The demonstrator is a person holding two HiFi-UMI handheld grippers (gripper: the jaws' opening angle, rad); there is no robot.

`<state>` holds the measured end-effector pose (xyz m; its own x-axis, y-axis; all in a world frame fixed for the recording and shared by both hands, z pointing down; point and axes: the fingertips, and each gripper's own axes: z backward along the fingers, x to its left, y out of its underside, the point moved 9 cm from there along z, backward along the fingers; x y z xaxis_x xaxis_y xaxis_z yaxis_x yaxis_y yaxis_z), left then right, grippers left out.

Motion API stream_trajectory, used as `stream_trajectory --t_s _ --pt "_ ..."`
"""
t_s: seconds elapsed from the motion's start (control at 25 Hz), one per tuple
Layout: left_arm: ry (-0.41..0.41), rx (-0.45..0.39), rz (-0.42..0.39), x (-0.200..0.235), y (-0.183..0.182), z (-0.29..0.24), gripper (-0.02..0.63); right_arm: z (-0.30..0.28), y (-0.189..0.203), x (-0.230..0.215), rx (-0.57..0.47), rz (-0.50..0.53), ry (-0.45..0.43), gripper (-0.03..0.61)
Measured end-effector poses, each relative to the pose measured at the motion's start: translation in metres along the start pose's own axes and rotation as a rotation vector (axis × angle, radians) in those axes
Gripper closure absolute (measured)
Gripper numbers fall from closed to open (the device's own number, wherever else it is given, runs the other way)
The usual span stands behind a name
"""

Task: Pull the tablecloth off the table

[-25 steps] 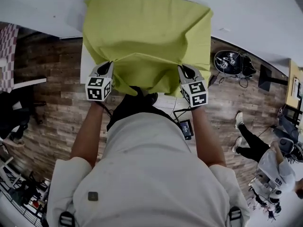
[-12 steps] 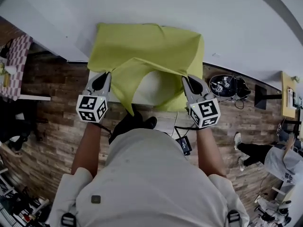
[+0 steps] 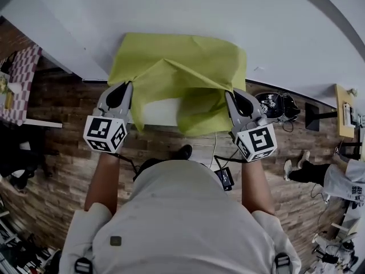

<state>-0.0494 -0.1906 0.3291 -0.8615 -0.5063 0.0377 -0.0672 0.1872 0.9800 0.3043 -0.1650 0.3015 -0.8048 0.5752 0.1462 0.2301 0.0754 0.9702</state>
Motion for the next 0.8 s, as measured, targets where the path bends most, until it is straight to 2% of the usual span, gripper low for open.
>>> stream_trajectory --t_s 0.52,0.8 --pt "0.152 -0.05 -0.038 0.041 -0.002 0.104 0.606 0.024 -0.017 0.127 -0.008 -0.044 0.136 0.566" --pt "0.212 -0.065 -0.037 0.048 0.004 0.137 0.606 0.046 -0.025 0.175 0.01 -0.054 0.179 0.566"
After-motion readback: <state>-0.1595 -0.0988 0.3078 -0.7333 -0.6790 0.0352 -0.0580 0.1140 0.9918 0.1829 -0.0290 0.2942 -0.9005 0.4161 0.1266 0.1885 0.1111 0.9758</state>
